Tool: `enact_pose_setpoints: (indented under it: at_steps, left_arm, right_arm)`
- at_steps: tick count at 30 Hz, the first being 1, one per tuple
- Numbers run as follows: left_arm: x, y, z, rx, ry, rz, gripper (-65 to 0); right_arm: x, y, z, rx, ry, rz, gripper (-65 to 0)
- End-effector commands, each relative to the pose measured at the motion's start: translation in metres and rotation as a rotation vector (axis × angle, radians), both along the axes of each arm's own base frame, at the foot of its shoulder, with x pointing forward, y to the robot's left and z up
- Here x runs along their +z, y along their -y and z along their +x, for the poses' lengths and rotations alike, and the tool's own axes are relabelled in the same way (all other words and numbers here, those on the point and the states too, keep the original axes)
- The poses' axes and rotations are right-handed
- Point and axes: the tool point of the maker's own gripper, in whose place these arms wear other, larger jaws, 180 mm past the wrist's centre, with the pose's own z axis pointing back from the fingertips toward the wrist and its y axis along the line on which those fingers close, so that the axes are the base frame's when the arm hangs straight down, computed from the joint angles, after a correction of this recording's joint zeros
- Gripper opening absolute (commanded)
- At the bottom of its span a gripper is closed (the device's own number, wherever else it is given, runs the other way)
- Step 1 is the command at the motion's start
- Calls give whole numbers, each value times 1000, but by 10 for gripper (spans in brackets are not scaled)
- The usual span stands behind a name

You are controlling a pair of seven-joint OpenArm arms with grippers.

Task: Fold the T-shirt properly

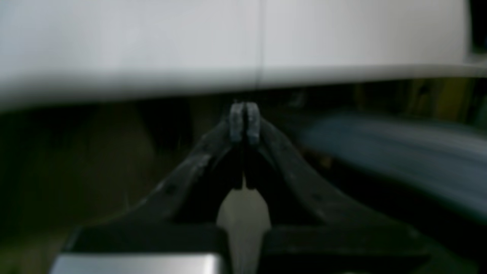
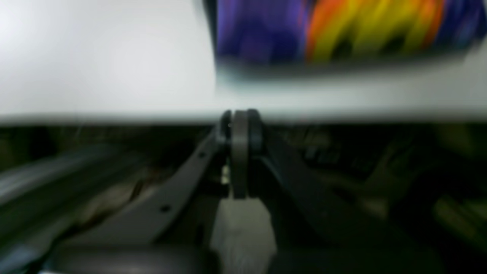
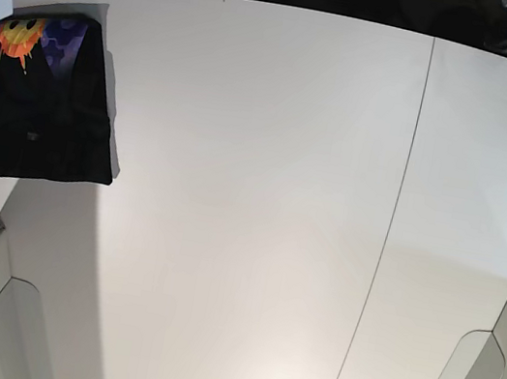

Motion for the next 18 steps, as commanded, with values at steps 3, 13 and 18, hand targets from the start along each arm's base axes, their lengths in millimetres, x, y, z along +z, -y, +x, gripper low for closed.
enact_pose_setpoints:
  at_steps: [3,13,18]
  left_arm:
    - [-5,-10,-32,-5,-96,13,-650]
    - [-85,-41,-136,115,-415,-15,-650]
    - [-132,-45,-147,133,-378,36,-650]
  right_arm:
    - [-2,-7,-32,25,-77,50,-650]
    - [-68,-14,-122,104,-383,202,-650]
    - [-125,-32,-161,83,-490,267,-650]
